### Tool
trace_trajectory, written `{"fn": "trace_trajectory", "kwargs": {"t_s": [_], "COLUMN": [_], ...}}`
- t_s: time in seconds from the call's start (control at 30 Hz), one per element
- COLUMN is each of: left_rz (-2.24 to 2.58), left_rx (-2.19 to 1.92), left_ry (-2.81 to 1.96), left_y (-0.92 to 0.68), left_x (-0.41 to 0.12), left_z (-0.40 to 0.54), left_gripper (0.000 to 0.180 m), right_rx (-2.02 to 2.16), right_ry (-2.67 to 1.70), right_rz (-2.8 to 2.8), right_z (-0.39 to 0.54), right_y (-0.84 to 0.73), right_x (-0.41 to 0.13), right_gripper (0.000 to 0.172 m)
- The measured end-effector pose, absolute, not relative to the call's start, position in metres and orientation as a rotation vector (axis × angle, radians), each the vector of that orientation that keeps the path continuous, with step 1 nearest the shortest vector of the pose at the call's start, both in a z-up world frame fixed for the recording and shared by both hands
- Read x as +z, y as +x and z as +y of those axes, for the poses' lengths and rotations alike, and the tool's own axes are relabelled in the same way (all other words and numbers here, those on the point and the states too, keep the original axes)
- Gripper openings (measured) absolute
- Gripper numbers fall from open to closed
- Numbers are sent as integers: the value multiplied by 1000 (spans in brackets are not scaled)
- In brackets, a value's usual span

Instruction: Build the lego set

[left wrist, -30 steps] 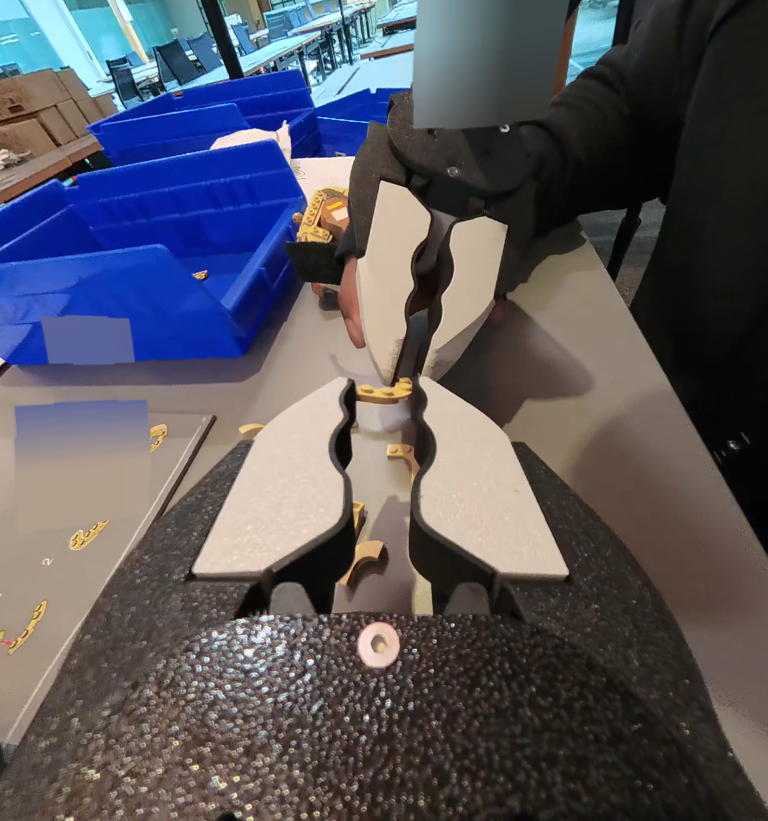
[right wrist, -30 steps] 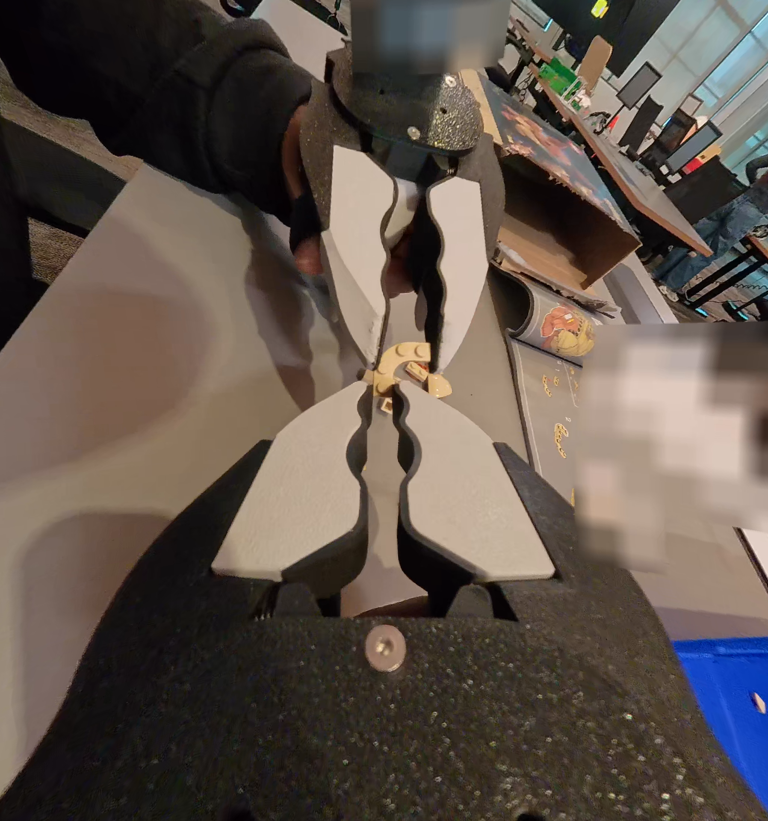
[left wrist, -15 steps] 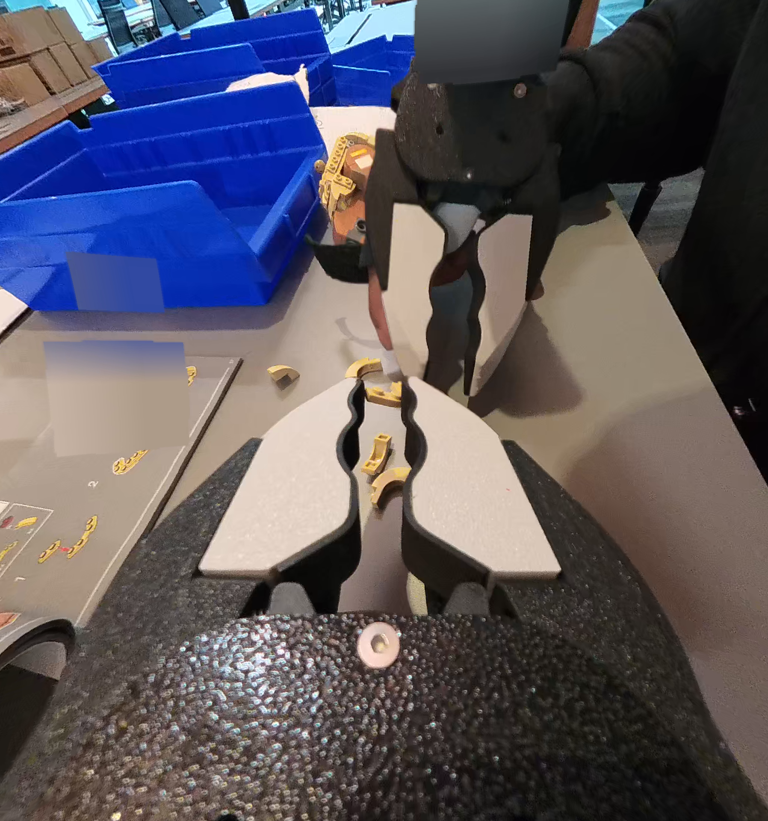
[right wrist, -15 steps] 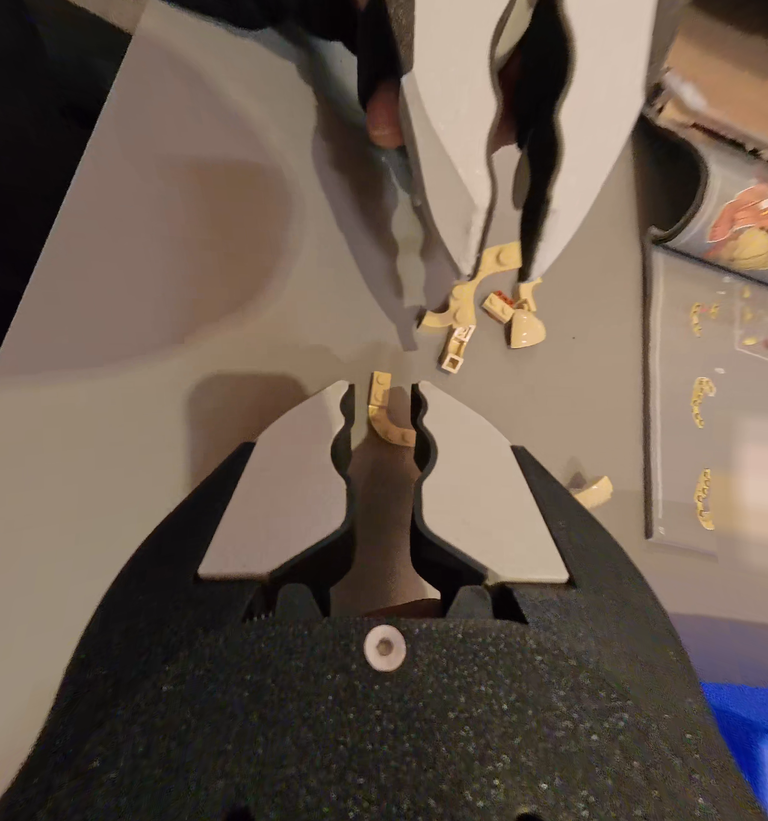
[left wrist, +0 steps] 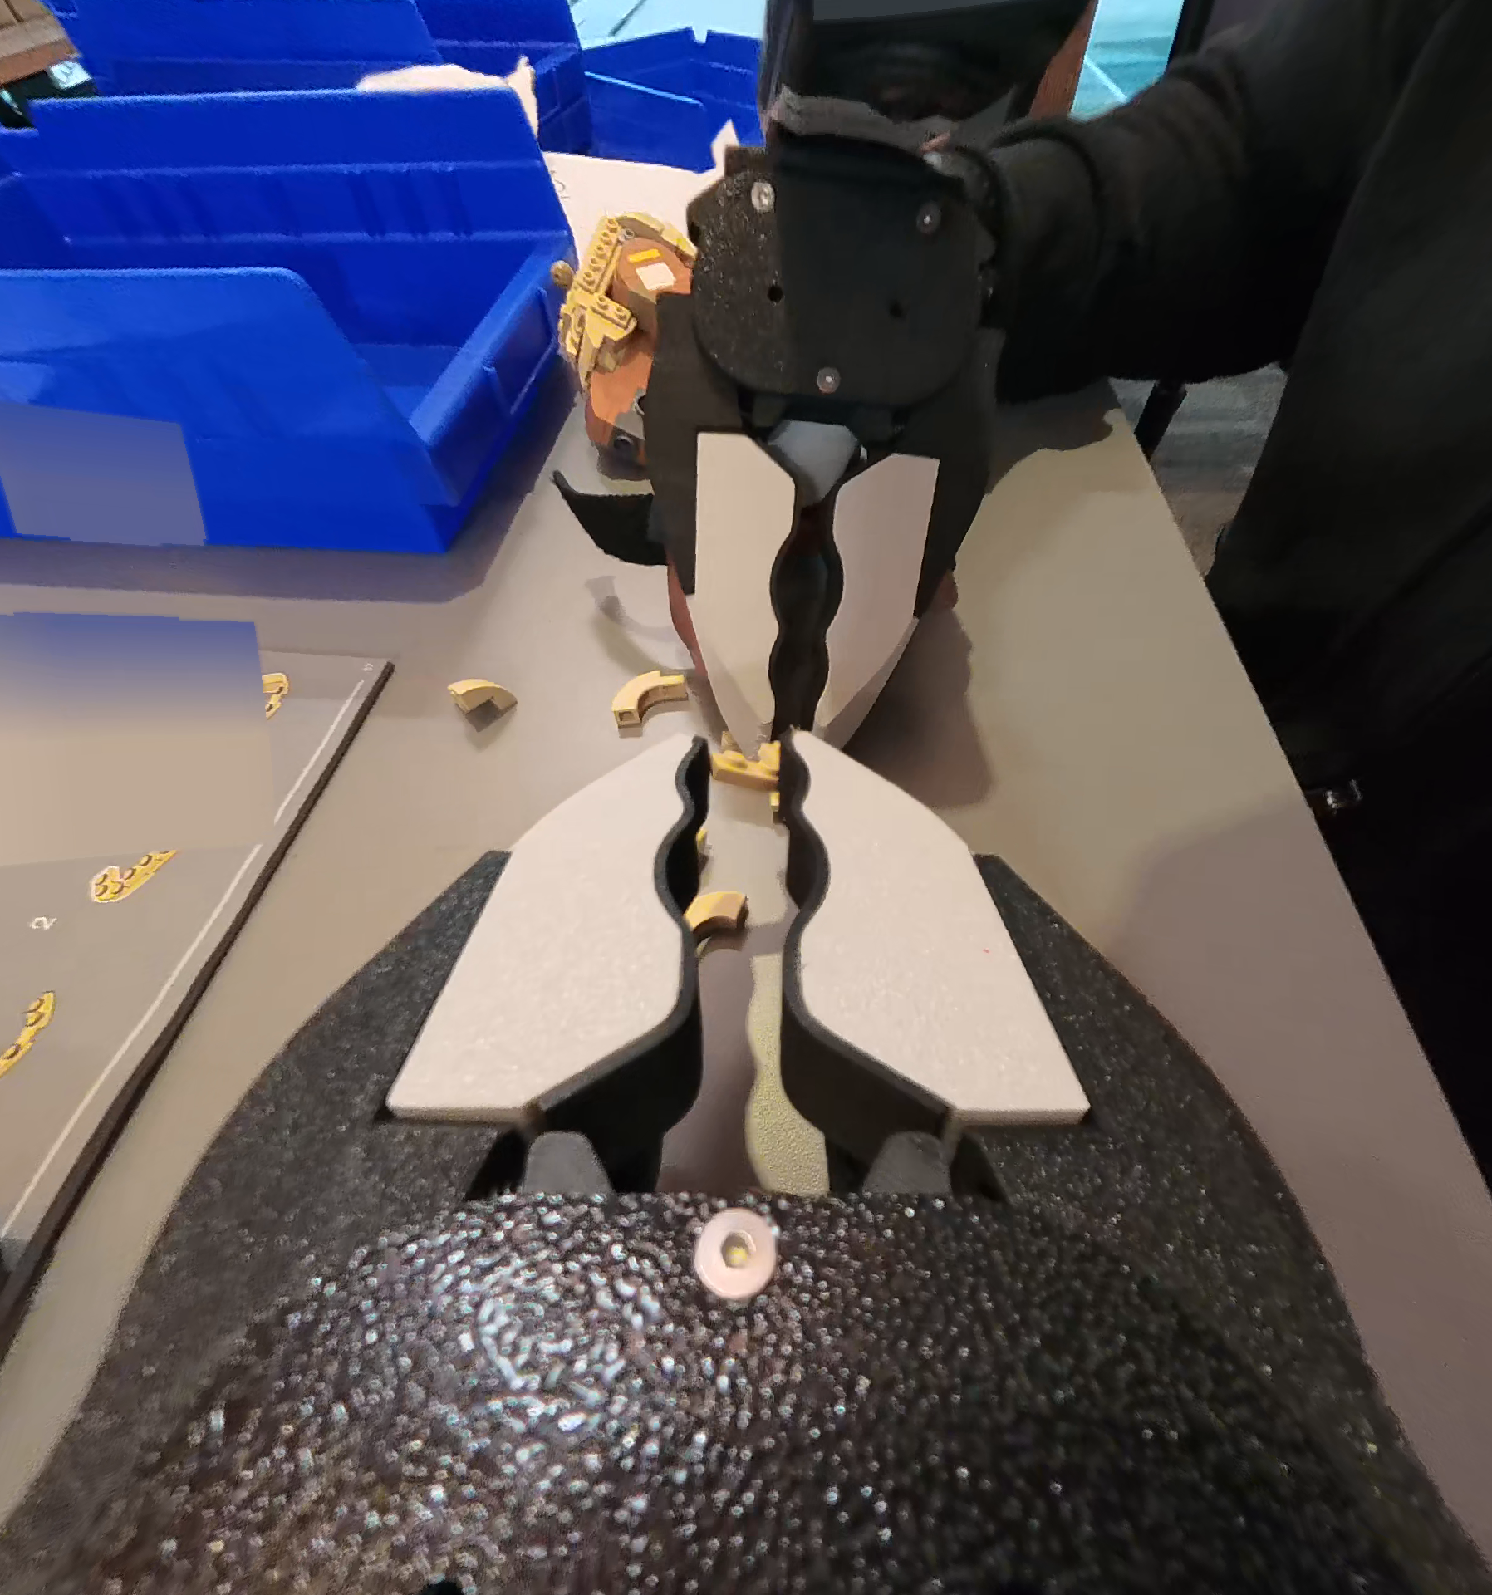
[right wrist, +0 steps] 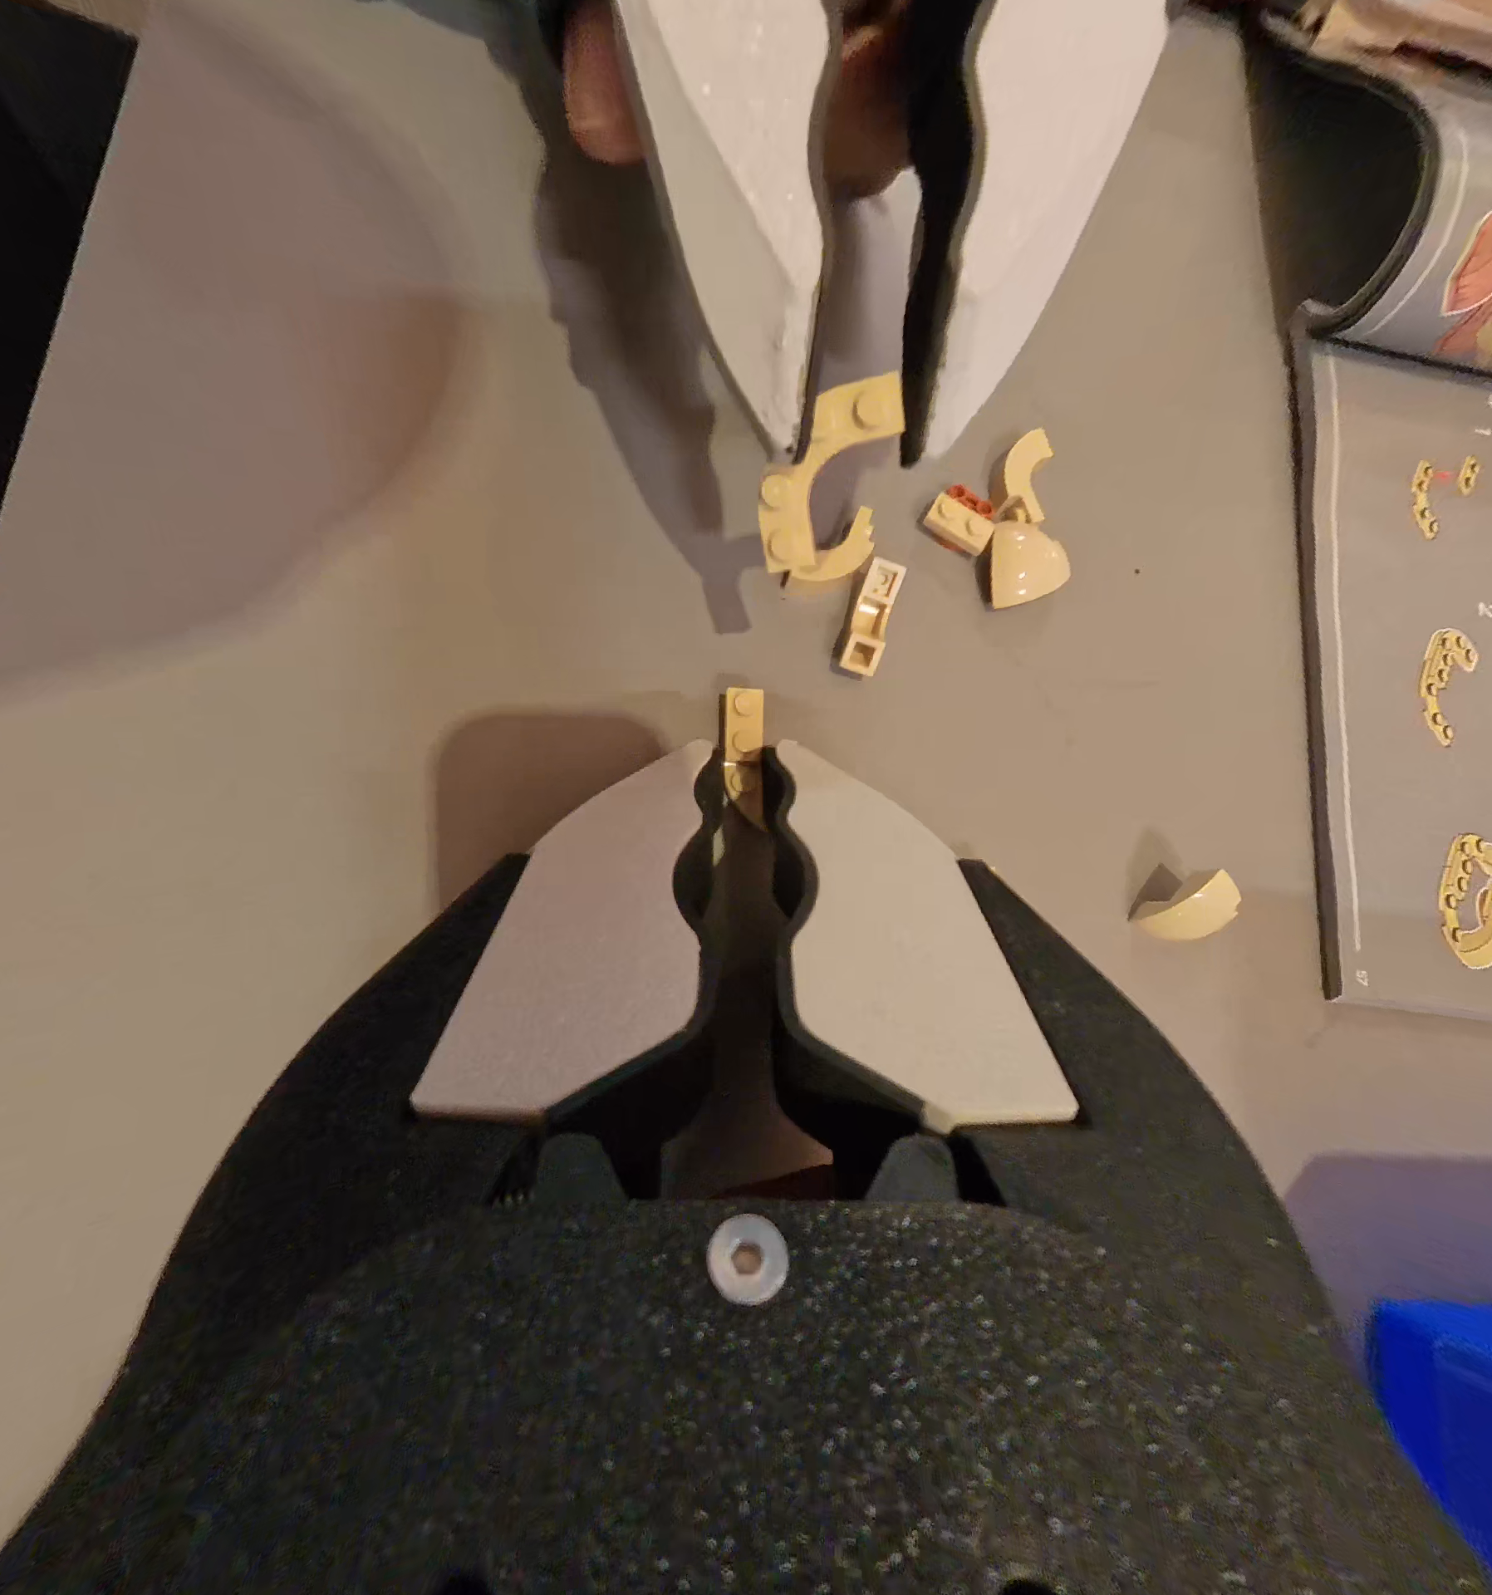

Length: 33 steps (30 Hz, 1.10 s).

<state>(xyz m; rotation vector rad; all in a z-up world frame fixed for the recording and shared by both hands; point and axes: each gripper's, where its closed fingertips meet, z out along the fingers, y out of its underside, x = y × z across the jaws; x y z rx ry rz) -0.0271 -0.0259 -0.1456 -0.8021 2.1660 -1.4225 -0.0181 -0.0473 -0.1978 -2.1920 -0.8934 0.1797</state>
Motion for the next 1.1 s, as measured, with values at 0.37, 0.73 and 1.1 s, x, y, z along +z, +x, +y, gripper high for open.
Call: {"fn": "trace_trajectory", "kwargs": {"t_s": [0.37, 0.73, 1.1], "left_rz": [1849, 1902, 1937], "left_rx": [-1974, -2035, -2028], "left_ry": [-1138, -1190, -1226], "left_y": [-18, -17, -18], "left_x": [-108, -112, -117], "left_z": [-10, -20, -22], "left_gripper": [14, 14, 14], "right_rx": [406, 554, 547], "right_ry": [-1842, -1796, -1804], "right_rz": [-618, -541, -541], "right_z": [-37, -37, -38], "right_y": [-15, -19, -19], "right_x": [-132, -123, -123], "right_gripper": [7, 8, 8]}}
